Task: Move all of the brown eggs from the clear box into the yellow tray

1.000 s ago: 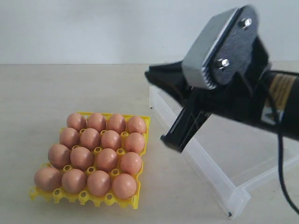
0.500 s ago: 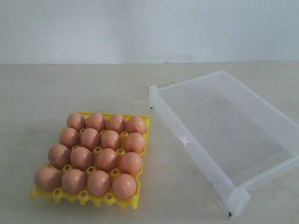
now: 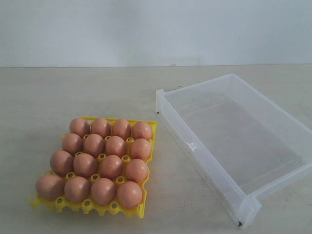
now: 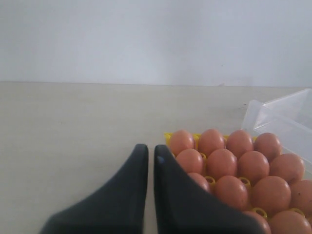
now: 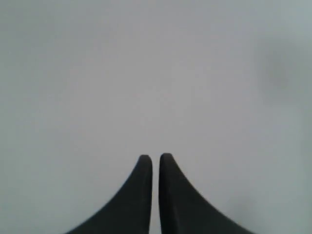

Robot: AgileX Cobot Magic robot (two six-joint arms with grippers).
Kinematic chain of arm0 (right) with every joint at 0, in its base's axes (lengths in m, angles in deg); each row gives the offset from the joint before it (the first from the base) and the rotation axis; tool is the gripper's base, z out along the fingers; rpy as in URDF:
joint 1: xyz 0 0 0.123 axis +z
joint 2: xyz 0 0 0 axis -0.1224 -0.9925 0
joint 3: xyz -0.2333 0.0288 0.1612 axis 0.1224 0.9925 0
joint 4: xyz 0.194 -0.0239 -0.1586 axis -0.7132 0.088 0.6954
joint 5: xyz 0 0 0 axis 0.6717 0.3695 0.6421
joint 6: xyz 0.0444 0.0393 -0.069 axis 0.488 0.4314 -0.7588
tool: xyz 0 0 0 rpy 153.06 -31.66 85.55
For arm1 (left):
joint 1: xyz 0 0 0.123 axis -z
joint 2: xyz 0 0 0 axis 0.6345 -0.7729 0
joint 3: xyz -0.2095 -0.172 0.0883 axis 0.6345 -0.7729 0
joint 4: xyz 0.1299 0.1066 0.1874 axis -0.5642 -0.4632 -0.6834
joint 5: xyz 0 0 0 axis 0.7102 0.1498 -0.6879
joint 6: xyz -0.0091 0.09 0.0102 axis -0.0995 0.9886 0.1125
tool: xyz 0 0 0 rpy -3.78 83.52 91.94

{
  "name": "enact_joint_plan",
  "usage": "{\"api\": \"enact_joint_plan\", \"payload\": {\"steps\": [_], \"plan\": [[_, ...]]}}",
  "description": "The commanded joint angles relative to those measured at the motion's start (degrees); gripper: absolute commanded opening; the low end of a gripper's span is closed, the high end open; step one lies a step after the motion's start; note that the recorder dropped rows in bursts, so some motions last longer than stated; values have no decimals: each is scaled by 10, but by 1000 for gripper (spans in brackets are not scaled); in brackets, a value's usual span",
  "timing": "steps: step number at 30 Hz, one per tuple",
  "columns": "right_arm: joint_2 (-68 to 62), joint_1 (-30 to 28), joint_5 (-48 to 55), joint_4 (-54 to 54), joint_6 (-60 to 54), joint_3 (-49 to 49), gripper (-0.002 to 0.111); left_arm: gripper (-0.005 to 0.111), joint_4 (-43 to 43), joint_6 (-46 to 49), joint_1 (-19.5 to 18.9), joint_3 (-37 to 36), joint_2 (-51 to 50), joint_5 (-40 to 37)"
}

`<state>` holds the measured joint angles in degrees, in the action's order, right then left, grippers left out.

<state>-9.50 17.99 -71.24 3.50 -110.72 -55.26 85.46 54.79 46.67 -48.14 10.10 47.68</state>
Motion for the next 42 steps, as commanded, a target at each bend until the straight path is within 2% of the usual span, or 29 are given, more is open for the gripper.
{"api": "enact_joint_plan", "payload": {"steps": [1,4,7,33,36,39,40,42], "plan": [[78,2,348,116,-30,-33,0,4,0,-5,3,-2,2,4],[79,2,487,116,-26,-42,0,4,0,-5,3,-2,2,4],[60,2,542,131,-11,-42,0,4,0,-5,3,-2,2,4],[42,-1,516,151,-2,-44,0,4,0,-5,3,-2,2,4],[61,-1,516,282,14,-44,0,4,0,-5,3,-2,2,4],[79,-1,516,561,65,-44,0,4,0,-5,3,-2,2,4],[85,-1,516,605,89,-44,0,4,0,-5,3,-2,2,4],[100,-1,503,617,176,-37,0,4,0,-5,3,-2,2,4]]}}
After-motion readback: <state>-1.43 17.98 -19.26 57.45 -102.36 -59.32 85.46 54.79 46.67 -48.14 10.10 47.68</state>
